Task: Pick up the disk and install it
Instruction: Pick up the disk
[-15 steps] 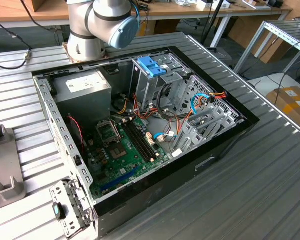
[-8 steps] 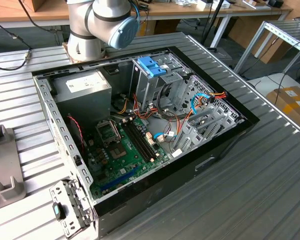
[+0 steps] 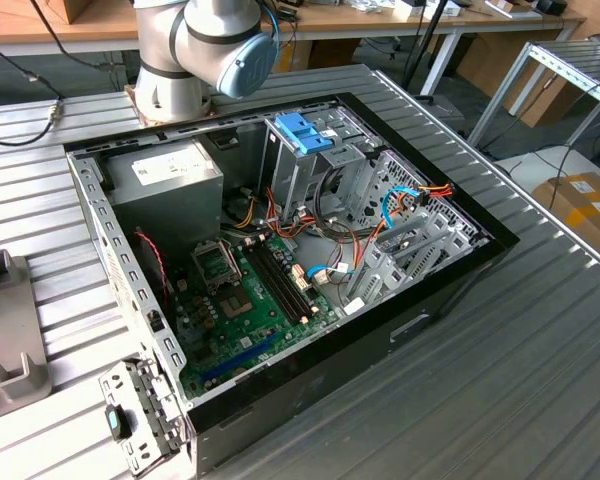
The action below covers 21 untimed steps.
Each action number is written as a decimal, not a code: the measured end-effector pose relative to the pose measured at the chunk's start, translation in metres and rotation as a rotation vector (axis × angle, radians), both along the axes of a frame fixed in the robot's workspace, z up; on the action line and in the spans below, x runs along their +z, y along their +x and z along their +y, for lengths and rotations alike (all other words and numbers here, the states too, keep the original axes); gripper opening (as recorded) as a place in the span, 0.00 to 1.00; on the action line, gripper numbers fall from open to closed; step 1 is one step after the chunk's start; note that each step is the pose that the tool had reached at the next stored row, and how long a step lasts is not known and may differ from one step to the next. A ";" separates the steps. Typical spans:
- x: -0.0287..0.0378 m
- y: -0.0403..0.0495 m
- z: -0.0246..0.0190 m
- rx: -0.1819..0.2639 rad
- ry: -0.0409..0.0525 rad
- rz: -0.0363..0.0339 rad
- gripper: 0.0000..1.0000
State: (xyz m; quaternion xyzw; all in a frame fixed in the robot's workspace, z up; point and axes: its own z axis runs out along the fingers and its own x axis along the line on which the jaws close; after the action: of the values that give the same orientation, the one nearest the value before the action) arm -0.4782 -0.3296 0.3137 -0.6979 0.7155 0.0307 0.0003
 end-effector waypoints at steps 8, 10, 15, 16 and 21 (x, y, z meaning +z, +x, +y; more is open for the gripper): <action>-0.0146 -0.0016 0.0000 0.003 0.0000 0.0000 0.56; -0.0180 -0.0020 0.0000 0.004 0.0000 0.0001 0.56; -0.0239 -0.0025 0.0000 0.006 0.0000 0.0000 0.56; -0.0246 -0.0025 0.0000 0.006 0.0000 0.0000 0.56; -0.0257 -0.0025 0.0000 0.006 -0.0001 0.0002 0.56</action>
State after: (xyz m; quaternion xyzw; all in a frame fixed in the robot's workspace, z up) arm -0.4807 -0.3296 0.2880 -0.7000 0.7135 0.0308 0.0001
